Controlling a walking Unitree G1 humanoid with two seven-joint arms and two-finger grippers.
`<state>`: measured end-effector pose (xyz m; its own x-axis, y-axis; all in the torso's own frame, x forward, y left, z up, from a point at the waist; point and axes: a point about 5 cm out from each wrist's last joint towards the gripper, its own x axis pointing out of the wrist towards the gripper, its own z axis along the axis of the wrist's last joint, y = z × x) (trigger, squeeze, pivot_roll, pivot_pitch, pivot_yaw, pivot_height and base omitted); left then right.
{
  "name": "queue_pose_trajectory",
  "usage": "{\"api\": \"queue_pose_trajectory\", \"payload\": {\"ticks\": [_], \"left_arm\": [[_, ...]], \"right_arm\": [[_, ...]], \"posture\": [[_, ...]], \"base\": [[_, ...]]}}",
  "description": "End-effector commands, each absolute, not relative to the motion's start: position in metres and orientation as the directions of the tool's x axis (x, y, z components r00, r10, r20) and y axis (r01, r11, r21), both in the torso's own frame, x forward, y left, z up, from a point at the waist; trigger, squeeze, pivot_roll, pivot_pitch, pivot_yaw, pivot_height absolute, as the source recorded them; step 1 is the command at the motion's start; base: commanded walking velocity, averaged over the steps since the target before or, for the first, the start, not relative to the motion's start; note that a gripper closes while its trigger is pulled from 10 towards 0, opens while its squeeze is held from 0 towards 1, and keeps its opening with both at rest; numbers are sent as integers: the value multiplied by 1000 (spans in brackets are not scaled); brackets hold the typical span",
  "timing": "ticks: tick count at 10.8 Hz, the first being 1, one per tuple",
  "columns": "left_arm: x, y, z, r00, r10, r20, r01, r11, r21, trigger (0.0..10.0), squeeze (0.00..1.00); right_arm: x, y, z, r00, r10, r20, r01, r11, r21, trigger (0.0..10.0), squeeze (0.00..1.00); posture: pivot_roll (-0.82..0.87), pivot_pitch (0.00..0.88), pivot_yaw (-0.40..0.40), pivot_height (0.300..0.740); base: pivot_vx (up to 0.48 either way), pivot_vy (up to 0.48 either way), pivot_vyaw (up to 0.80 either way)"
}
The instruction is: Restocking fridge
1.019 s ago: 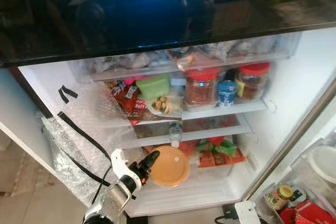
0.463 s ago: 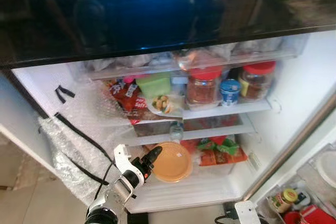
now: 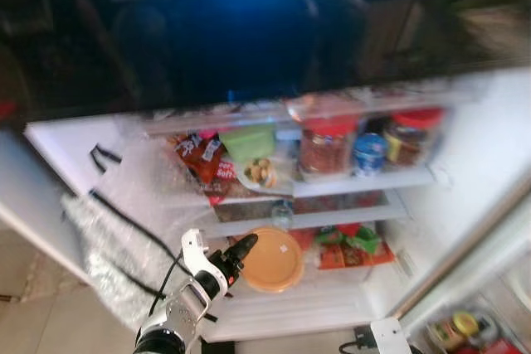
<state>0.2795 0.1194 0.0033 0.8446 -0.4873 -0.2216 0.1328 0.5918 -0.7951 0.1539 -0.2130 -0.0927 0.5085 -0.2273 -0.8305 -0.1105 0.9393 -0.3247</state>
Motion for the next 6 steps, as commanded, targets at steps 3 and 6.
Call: {"api": "queue_pose_trajectory", "payload": {"ticks": [3, 6], "left_arm": [[280, 121, 4, 842, -492, -221, 145, 600, -786, 10000, 0], [275, 123, 1, 836, -505, -216, 151, 590, -793, 10000, 0]], "right_arm": [[153, -209, -94, 506, -215, -835, -117, 943, -313, 10000, 0], [153, -209, -94, 506, -215, -835, -115, 943, -312, 10000, 0]], "posture": [[-92, 0, 76, 740], [-90, 0, 74, 740]], "base": [[180, 0, 0], [0, 0, 0]]}}
